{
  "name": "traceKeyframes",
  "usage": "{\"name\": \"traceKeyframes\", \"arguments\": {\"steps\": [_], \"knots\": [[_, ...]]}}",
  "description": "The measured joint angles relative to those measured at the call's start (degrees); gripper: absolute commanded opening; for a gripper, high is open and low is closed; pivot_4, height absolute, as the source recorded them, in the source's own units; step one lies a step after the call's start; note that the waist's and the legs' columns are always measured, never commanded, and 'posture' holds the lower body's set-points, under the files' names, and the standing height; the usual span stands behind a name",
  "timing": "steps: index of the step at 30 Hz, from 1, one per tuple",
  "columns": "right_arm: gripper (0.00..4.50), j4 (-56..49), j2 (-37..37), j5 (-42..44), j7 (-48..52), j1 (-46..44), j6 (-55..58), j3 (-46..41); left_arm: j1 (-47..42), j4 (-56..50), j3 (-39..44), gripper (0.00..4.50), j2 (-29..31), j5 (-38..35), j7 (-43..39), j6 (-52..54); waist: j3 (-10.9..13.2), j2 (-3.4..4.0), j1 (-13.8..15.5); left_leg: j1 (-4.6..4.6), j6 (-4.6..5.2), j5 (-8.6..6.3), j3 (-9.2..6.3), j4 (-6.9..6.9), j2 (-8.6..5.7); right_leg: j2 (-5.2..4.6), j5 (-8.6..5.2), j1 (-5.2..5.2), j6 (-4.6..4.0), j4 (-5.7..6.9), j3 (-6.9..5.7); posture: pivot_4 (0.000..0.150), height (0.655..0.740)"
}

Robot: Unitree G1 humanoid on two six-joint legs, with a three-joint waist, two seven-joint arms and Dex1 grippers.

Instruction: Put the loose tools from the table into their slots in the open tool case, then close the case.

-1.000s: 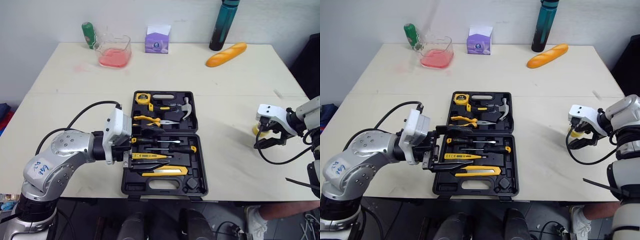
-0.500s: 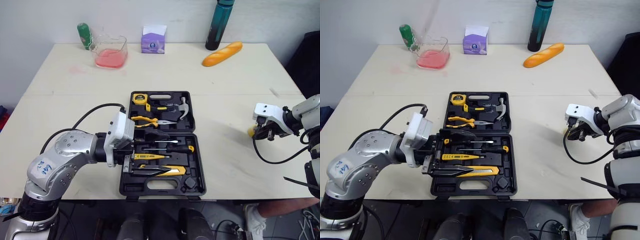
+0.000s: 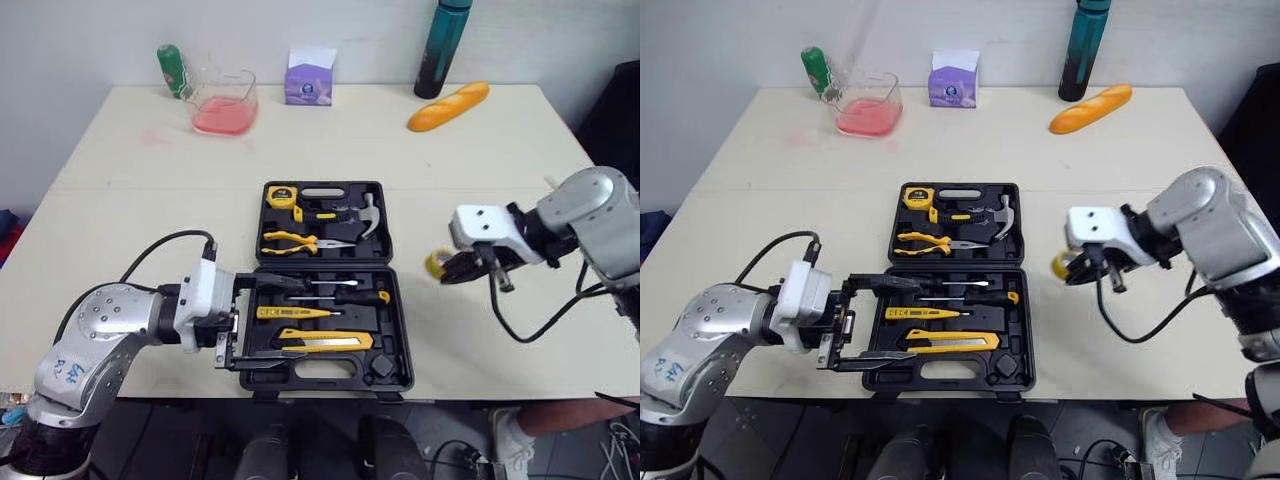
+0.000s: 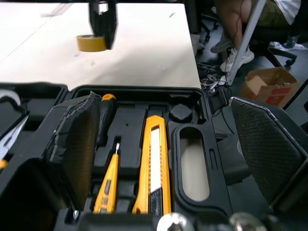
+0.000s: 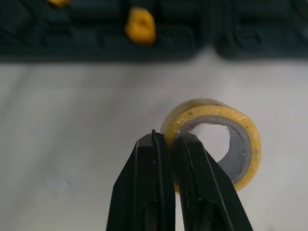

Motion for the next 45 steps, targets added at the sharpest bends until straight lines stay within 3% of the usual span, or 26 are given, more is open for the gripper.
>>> {"name": "traceKeyframes", "arguments": {"steps": [3,9,25,45], "knots": [[0.07,-12.48,1.77,7.43,0.09,2.85,5.98,0.28,4.51,0.69,1.95,4.50,0.84,0.66,0.23,-0.25,0.03,-0.02,-0.01,-0.01,-0.01,-0.03,-0.01,-0.01,-0.01,-0.05,-0.02,-0.01,-0.03,0.01,-0.04,0.150,0.7400],[0.07,-17.62,2.80,6.39,0.12,5.00,5.06,3.33,10.32,0.46,5.04,4.50,2.52,0.65,-0.02,-0.41,-0.01,-0.17,0.12,0.01,0.01,-0.07,-0.05,-0.02,-0.02,-0.12,-0.02,0.01,-0.05,-0.04,-0.02,0.150,0.7400],[0.07,-15.67,6.02,-3.95,0.21,7.28,-1.97,10.09,13.33,-1.76,6.22,4.50,4.67,0.25,0.57,1.00,0.01,-0.19,-0.10,0.02,0.02,-0.06,-0.03,-0.03,-0.02,-0.09,-0.04,0.00,-0.07,-0.03,-0.07,0.150,0.7400],[0.07,-17.16,4.68,-5.33,0.34,7.02,-1.93,13.25,13.25,-3.77,7.25,4.50,6.32,-0.89,1.25,3.57,-0.10,-0.38,0.03,0.04,-0.04,-0.10,-0.19,-0.03,0.05,-0.11,-0.08,0.12,-0.14,-0.24,-0.15,0.150,0.7400]]}}
